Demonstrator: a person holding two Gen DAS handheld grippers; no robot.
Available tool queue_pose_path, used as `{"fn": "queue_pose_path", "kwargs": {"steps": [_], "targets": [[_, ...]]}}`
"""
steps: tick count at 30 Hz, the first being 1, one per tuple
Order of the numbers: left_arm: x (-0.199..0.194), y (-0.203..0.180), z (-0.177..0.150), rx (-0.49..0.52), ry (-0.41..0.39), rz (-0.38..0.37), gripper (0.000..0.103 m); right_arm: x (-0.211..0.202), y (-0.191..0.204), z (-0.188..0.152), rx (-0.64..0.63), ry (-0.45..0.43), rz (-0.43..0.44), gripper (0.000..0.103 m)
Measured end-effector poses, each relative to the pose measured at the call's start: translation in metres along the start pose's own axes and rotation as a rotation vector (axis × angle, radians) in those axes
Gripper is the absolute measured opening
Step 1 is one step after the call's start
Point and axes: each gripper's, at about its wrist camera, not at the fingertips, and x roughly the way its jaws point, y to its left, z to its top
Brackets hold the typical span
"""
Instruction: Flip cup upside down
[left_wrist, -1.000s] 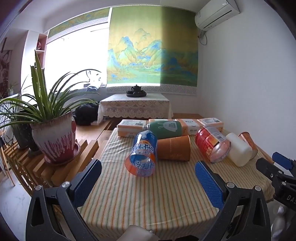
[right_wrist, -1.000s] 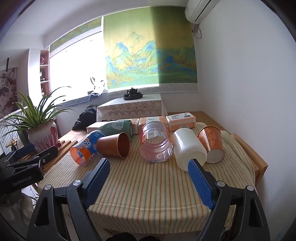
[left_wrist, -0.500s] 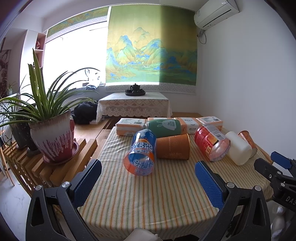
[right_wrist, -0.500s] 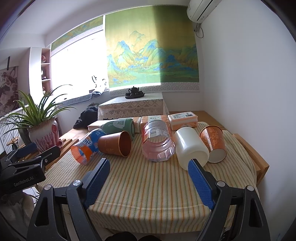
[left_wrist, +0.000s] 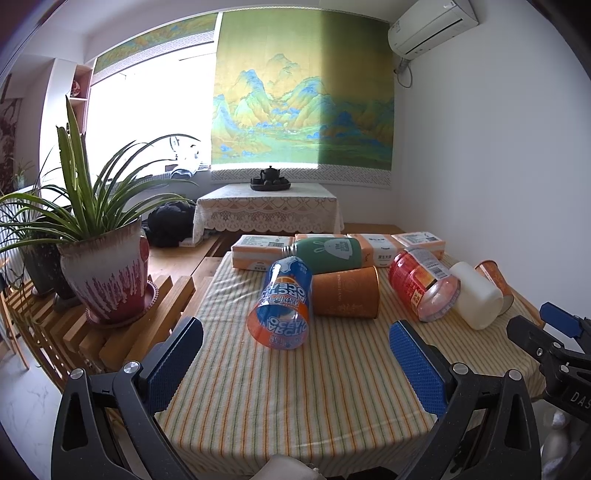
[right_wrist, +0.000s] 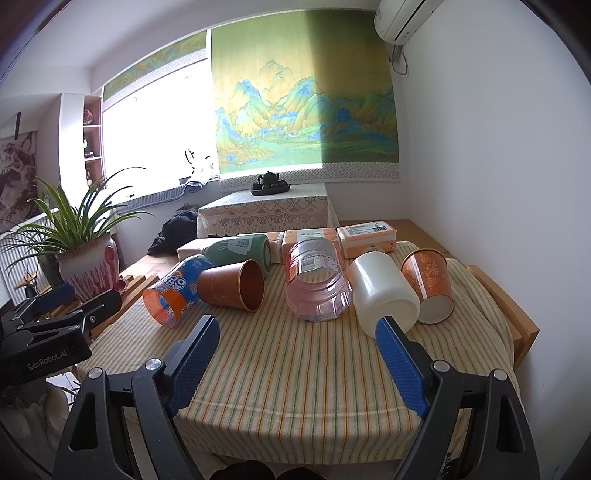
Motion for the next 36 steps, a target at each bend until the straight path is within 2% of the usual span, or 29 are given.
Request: {"fn": "queue_pose_path", "kwargs": {"steps": [36], "targets": [[0.0019, -0.0021, 0.0009, 0.003, 0.000, -0.006, 0.102, 0.0006, 0.0026, -0.0004, -0.001, 0.005, 0.002, 0.084]]}}
